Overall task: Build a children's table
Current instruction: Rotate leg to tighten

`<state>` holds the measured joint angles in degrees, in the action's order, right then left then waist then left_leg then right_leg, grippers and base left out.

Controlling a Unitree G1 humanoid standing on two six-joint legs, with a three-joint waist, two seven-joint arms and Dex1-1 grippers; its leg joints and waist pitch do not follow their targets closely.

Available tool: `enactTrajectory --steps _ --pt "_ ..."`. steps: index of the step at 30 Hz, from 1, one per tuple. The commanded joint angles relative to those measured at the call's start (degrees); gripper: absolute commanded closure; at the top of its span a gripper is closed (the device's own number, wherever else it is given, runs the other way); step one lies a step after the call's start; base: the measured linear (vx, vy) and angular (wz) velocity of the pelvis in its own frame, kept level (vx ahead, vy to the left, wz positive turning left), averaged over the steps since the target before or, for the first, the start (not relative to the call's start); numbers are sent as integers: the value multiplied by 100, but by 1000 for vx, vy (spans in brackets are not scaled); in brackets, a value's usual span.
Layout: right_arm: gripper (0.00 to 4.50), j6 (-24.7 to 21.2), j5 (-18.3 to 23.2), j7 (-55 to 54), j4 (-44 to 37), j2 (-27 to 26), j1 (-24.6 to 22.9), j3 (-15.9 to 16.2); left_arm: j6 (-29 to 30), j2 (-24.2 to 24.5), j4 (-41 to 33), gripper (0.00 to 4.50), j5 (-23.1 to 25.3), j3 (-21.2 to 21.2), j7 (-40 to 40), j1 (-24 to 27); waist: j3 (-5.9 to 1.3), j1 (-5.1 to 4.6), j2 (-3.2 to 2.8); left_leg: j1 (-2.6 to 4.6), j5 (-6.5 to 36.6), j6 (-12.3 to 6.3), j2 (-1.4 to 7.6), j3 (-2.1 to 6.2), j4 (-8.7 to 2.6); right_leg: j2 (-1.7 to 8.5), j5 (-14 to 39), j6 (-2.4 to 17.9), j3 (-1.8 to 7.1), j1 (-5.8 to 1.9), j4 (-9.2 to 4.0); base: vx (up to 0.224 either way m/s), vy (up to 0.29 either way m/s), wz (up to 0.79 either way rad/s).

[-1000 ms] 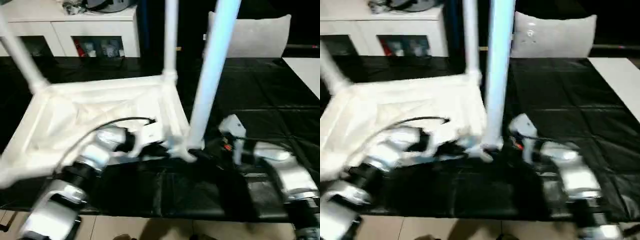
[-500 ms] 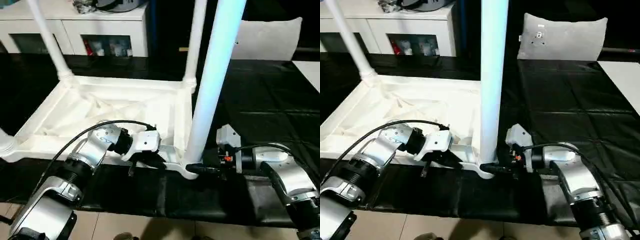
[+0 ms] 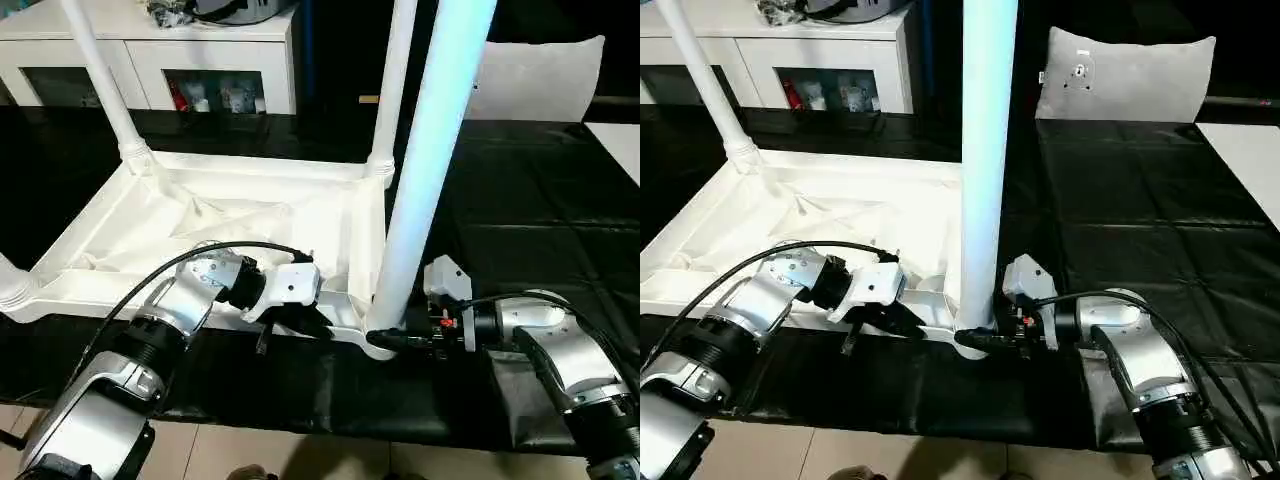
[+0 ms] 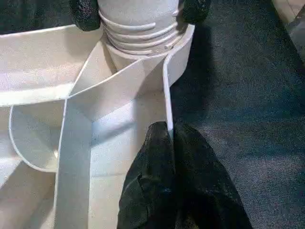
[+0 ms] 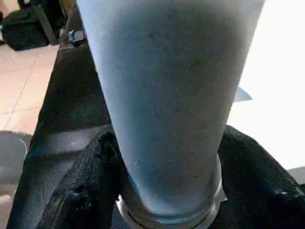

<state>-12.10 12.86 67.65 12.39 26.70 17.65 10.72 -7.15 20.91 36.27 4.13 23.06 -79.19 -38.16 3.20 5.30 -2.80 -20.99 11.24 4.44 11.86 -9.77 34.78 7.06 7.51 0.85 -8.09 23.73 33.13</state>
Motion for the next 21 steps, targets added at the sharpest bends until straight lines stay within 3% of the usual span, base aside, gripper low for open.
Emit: enactTrajectory --steps 1,4,7,8,10,11,12,15,19,20,21 --pt "186 -201 99 -148 -77 -126 -64 6 106 -91 -259 450 -78 -80 167 -68 -442 -22 92 18 1197 -368 130 -4 -427 197 2138 933 293 -376 -382 0 0 0" --pt "187 -351 -17 -904 -105 -484 -100 -105 825 -374 -461 450 -87 -297 901 -10 -425 -53 99 55 1357 -257 103 -2 -428 199 2603 758 272 -351 -455 0 0 0" --pt "188 -645 -204 -2086 79 -1056 60 -330 1559 -754 -735 450 -72 -513 1720 48 -404 -138 113 6 1374 -140 86 18 -451 178 2815 614 253 -367 -457 0 0 0" --pt "188 -832 -228 -2564 167 -1296 160 -450 1814 -963 -769 450 -76 -639 2150 32 -403 -200 108 8 1438 -73 60 31 -443 176 3016 519 219 -366 -489 0 0 0" --pt "188 -941 -242 -2876 249 -1466 250 -529 2044 -1155 -757 450 -161 -781 2459 -1 -405 -299 120 7 1473 -113 21 22 -412 164 3151 426 194 -353 -555 0 0 0" --pt "189 -941 -242 -2876 249 -1466 250 -529 2044 -1155 -757 450 -161 -781 2459 -1 -420 -338 118 0 1450 -176 12 32 -404 169 3119 423 189 -359 -562 0 0 0" --pt "189 -1047 -345 -3500 420 -1743 418 -675 2264 -1383 -686 450 -119 -907 2947 -59 -421 -388 122 -50 1373 -236 12 31 -404 154 2973 440 201 -370 -538 0 0 0" --pt "189 -1175 -434 -4081 553 -2025 598 -789 2361 -1624 -585 450 92 -949 3635 -140 -449 -456 131 -44 1209 -303 -3 19 -379 139 2750 542 207 -350 -520 0 0 0" --pt "189 -918 -651 -4240 612 -2126 669 -707 2423 -1810 -700 450 236 -889 3922 -149 -468 -442 123 -47 995 -436 17 3 -371 134 2362 656 234 -354 -482 0 0 0" --pt "133 -865 -593 -4223 567 -2159 658 -788 2439 -1826 -774 450 281 -851 3881 -146 -476 -438 139 -50 902 -483 23 0 -371 136 2183 720 248 -364 -455 0 0 0" --pt "119 -859 -554 -4229 533 -2168 648 -828 2468 -1826 -814 450 292 -836 3865 -141 -487 -425 127 -58 785 -537 31 2 -370 135 1954 806 260 -376 -413 0 0 0"
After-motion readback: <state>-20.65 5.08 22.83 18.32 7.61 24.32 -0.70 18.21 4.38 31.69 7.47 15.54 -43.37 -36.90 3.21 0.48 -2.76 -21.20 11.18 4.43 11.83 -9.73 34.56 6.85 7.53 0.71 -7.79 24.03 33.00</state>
